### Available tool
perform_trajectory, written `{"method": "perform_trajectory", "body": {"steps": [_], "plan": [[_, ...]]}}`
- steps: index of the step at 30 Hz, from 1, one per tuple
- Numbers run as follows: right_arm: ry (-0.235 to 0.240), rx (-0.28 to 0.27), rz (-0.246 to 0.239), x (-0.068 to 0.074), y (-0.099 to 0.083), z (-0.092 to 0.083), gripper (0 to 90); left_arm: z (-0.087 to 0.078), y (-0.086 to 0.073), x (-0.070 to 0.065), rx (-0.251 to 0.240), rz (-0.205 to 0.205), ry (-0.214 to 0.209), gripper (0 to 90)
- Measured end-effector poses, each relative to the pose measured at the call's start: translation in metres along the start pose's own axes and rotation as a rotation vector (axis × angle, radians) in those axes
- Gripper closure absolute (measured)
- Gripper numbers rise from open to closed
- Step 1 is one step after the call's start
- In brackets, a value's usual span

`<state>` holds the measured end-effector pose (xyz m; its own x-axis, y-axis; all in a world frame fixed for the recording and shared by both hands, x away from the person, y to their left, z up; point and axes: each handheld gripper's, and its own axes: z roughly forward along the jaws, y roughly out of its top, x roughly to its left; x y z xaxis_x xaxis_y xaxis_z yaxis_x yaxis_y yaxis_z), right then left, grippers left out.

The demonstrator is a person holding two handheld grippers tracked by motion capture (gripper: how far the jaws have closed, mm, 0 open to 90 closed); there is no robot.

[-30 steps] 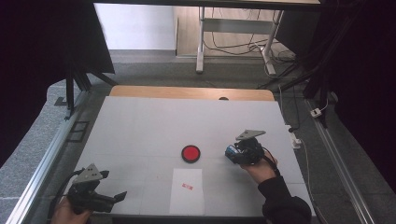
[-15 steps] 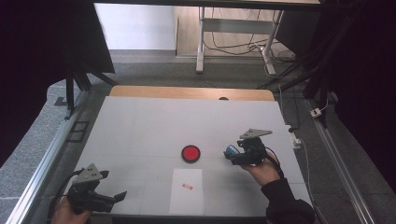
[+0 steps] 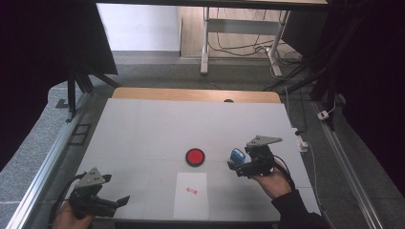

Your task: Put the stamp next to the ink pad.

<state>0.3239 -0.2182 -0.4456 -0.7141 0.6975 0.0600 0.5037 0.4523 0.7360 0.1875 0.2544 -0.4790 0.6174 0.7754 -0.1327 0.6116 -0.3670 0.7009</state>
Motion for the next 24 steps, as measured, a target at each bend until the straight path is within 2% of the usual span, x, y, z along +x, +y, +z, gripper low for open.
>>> {"method": "perform_trajectory", "body": {"steps": [6,16,24], "plan": [[-0.013,-0.010,0.008,0.007,-0.005,-0.011,0.0,0.000,0.000,0.000,0.004,0.007,0.002,0.8],[-0.065,-0.027,0.001,0.015,-0.017,-0.032,0.0,-0.001,0.000,0.000,0.002,0.005,0.001,0.8],[-0.077,-0.025,0.016,0.018,-0.034,-0.047,0.0,-0.001,-0.001,0.000,0.001,0.004,0.002,0.7]]}}
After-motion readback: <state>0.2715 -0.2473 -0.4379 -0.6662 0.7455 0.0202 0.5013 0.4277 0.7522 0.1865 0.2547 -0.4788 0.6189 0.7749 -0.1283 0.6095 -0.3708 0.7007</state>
